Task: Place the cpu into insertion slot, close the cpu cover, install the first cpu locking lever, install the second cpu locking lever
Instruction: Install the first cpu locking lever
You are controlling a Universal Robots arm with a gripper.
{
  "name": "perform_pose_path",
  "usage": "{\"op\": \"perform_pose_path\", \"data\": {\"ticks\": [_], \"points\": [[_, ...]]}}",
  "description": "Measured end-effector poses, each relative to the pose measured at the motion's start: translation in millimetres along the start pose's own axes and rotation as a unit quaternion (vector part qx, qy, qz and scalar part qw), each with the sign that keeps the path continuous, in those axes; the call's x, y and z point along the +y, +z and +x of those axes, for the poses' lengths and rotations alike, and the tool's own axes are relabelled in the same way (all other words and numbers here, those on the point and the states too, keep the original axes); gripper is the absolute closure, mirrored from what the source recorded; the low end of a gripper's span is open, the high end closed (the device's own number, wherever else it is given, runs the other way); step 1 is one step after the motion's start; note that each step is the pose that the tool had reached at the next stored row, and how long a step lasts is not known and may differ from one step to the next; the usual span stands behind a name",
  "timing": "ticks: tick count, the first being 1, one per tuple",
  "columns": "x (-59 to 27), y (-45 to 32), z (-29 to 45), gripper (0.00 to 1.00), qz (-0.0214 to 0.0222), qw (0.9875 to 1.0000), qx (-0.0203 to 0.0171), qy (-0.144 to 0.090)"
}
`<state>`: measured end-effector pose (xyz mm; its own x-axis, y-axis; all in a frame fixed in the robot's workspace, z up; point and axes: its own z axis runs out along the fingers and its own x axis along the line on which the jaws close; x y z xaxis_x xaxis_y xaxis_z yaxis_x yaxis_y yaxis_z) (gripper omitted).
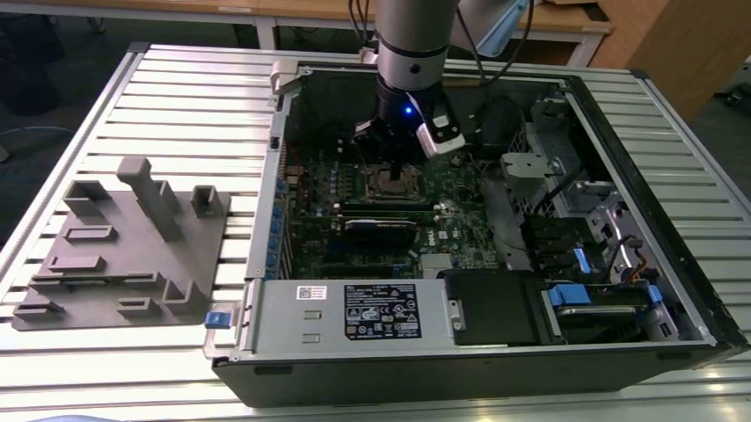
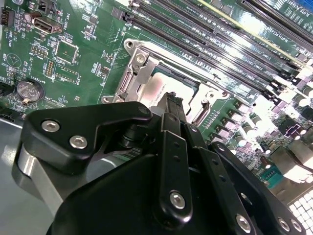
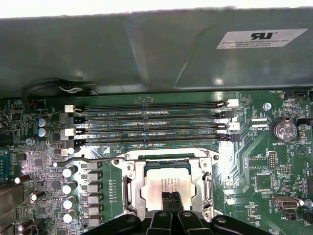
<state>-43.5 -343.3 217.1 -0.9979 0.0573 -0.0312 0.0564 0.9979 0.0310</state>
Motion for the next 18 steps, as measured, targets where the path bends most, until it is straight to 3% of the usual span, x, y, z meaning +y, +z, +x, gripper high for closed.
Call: {"op": "perform_pose_path", "data": {"ticks": [8,15,18], "points": [[0.0,-0.8,0.0,0.89,0.0000,1.0000,0.0000,0.000],[0.4,-11.9,-0.4,0.89,0.0000,1.0000,0.0000,0.000],[0.4,-12.9,-0.4,0.89,-0.0001,1.0000,-0.0001,0.000]]}}
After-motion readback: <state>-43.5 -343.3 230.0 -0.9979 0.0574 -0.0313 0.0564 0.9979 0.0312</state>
